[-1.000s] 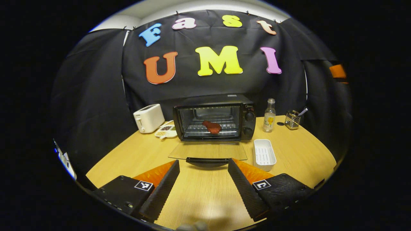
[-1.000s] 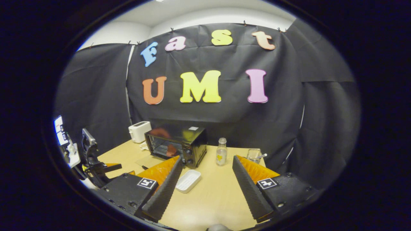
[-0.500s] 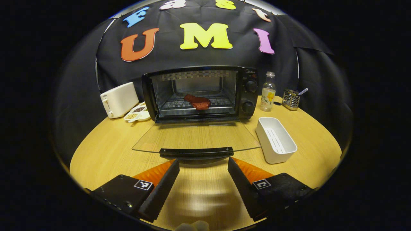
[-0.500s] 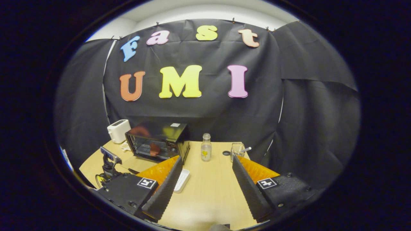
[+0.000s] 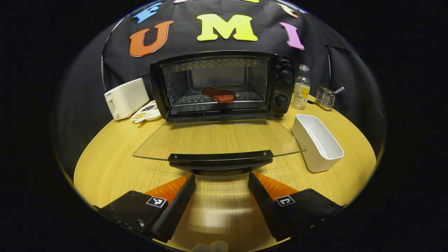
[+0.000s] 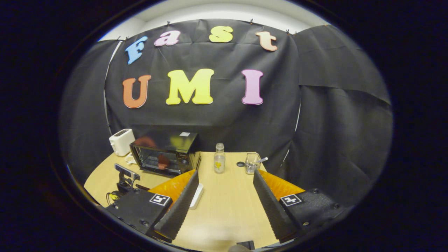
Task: Open the electric oven with the left hand, put the food in, and close the electric oven.
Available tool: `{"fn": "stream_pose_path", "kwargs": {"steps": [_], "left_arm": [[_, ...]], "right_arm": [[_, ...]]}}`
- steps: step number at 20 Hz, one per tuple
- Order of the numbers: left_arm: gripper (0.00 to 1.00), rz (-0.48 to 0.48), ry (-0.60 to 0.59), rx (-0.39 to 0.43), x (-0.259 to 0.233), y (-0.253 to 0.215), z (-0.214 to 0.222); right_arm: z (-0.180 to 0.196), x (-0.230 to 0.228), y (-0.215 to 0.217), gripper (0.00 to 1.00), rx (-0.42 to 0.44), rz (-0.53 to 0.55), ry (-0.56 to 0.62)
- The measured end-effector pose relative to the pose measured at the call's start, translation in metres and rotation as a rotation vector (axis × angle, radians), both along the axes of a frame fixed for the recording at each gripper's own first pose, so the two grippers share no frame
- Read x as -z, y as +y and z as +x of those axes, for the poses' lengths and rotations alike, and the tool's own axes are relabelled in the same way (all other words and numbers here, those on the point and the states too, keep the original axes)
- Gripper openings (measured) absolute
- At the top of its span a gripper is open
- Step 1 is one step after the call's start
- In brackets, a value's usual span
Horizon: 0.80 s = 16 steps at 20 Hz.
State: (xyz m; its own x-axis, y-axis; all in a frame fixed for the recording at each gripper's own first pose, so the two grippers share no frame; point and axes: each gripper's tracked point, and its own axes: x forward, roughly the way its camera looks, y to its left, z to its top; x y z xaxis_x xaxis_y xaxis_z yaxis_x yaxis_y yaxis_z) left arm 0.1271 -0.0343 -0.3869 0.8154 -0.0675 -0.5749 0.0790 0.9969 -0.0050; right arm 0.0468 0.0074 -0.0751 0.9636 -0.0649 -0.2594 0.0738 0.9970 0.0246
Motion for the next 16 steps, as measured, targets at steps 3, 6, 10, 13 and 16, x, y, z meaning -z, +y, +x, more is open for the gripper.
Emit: {"fn": "stream_pose_path", "kwargs": {"steps": [3,6,10,13,16], "left_arm": [[0.97,0.0,0.013,-0.009,0.001,-0.001,0.002],[0.97,-0.004,0.017,-0.012,0.001,0.0,0.001],[0.97,-0.005,0.019,-0.005,0.0,0.0,0.001],[0.97,-0.006,0.01,-0.007,-0.006,0.001,0.003],[0.97,-0.004,-0.025,-0.007,-0.021,0.002,0.009]], "right_arm": [[-0.003,0.003,-0.005,0.99,0.016,0.014,0.009],[-0.008,0.004,-0.01,0.99,0.028,0.024,0.007],[-0.01,0.002,-0.013,0.99,0.04,0.029,-0.002],[-0.01,0.003,-0.011,0.99,0.029,0.025,-0.002],[-0.007,0.0,-0.009,0.99,0.024,0.026,-0.014]]}}
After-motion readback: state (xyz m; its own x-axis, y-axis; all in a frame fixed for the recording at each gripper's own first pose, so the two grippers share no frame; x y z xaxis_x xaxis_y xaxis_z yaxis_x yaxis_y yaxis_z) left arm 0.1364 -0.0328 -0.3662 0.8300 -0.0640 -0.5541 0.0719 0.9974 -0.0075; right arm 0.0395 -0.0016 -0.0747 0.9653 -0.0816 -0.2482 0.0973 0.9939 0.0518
